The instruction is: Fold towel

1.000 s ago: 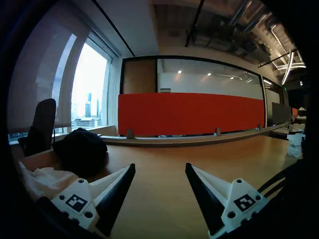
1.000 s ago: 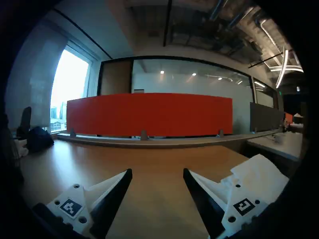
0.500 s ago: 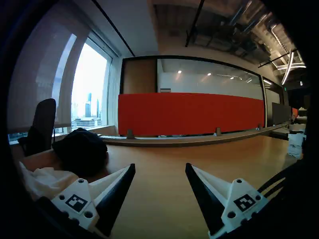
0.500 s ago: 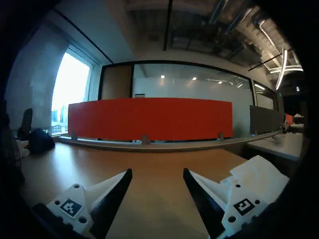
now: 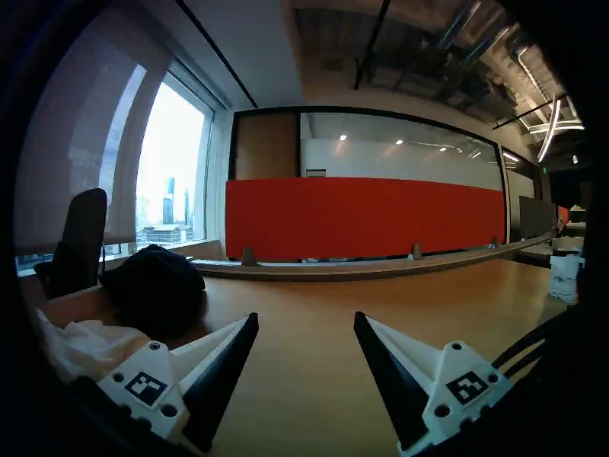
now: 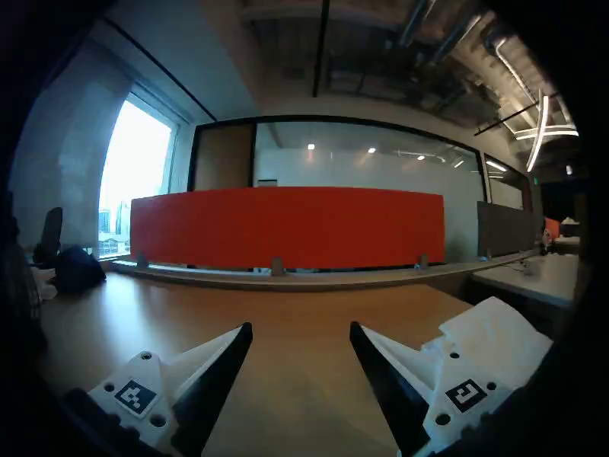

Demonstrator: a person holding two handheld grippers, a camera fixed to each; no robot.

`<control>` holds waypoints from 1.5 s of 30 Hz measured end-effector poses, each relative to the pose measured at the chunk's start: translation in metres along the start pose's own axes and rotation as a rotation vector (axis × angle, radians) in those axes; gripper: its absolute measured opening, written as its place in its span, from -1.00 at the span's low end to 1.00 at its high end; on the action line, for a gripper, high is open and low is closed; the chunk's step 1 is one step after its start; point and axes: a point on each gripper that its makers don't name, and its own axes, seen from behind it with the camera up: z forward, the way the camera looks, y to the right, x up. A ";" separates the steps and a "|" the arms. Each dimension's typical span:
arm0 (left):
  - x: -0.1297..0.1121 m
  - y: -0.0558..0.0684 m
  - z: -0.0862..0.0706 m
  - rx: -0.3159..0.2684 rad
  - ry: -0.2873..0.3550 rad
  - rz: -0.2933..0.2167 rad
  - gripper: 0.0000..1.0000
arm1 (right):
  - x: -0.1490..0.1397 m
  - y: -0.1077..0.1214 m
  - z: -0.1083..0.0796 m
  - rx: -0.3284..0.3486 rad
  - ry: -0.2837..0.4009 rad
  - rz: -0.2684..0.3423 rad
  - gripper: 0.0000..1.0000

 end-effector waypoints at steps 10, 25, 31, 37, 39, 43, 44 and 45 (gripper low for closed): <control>0.000 0.000 0.000 0.000 0.000 0.000 0.86 | 0.000 0.000 0.000 0.000 0.000 0.000 0.99; -0.002 0.000 0.001 0.000 0.001 -0.001 0.86 | 0.000 0.000 0.000 0.000 0.000 0.000 0.99; -0.003 0.000 0.001 0.000 0.001 -0.001 0.86 | 0.000 0.000 0.000 0.000 0.000 0.000 0.99; -0.003 0.000 0.001 0.000 0.001 -0.001 0.86 | 0.000 0.000 0.001 0.000 0.000 0.000 0.98; -0.003 0.000 0.001 0.000 0.001 -0.001 0.86 | -0.001 0.000 0.001 0.000 0.000 0.000 0.98; -0.003 0.000 0.001 0.000 0.001 -0.001 0.86 | -0.001 0.000 0.001 0.000 0.000 0.000 0.99; -0.003 0.000 0.002 0.000 0.001 -0.002 0.86 | 0.000 0.000 0.001 0.000 0.000 0.000 0.99; -0.003 0.000 0.002 0.000 0.001 -0.002 0.86 | 0.000 0.000 0.001 0.000 0.000 0.000 0.98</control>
